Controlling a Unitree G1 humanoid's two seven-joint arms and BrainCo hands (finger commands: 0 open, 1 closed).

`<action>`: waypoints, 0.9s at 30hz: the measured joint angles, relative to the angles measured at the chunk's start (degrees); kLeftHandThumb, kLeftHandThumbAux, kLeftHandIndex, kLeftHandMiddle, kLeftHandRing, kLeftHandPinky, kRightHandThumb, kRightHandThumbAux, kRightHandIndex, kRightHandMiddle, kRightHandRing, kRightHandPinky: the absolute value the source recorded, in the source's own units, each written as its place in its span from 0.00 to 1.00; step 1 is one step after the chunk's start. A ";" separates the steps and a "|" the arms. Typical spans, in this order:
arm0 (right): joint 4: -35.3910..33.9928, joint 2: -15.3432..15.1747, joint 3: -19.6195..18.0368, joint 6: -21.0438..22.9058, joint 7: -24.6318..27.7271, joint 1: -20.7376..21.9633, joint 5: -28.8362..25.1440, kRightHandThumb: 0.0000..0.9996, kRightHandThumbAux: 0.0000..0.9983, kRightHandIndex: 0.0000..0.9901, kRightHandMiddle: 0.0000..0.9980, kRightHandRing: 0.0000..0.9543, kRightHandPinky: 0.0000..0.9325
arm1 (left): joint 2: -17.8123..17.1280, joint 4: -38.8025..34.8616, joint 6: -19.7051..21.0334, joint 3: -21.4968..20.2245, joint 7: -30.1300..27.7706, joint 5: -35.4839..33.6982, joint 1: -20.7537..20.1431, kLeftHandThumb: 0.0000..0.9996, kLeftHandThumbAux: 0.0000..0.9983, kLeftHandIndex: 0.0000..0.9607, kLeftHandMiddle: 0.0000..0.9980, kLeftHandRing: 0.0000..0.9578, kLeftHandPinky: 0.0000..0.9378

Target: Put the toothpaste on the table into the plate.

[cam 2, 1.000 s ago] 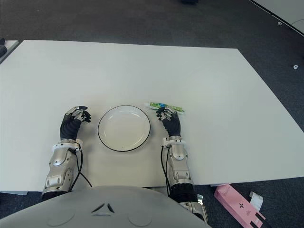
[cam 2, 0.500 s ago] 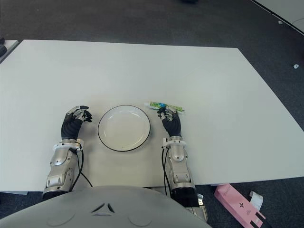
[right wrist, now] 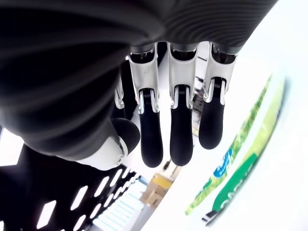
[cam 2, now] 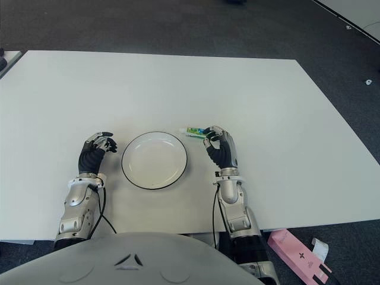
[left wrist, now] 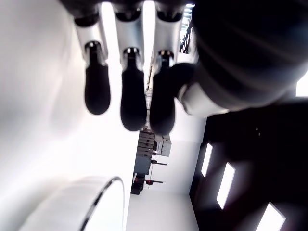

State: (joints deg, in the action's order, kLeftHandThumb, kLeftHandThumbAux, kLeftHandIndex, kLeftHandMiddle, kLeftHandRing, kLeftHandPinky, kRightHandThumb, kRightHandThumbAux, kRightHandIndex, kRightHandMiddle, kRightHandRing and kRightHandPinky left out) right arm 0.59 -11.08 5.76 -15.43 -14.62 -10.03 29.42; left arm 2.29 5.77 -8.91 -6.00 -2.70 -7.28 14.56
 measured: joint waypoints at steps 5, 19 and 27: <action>-0.74 -1.64 -0.01 0.10 0.65 2.28 0.88 0.69 0.73 0.41 0.32 0.33 0.33 | -0.05 0.03 0.08 0.02 0.00 -0.19 -0.06 0.71 0.72 0.45 0.60 0.61 0.60; -1.81 -9.86 0.64 4.43 9.69 10.56 4.47 0.47 0.61 0.07 0.09 0.09 0.04 | 0.35 0.16 0.02 -0.13 0.27 -0.56 -0.26 0.71 0.72 0.45 0.60 0.62 0.61; 0.89 -13.80 2.19 6.05 15.42 16.79 6.02 0.48 0.55 0.00 0.03 0.03 0.00 | 0.87 -0.44 0.79 0.03 1.89 -0.04 -0.29 0.71 0.72 0.45 0.60 0.62 0.61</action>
State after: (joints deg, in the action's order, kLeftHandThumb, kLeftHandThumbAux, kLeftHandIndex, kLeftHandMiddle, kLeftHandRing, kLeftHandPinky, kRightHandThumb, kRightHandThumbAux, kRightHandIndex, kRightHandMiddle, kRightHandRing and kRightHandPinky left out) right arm 1.48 -24.88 7.95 -9.38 0.81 6.76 35.44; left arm 3.16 5.33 -8.12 -5.97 -0.81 -7.32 14.27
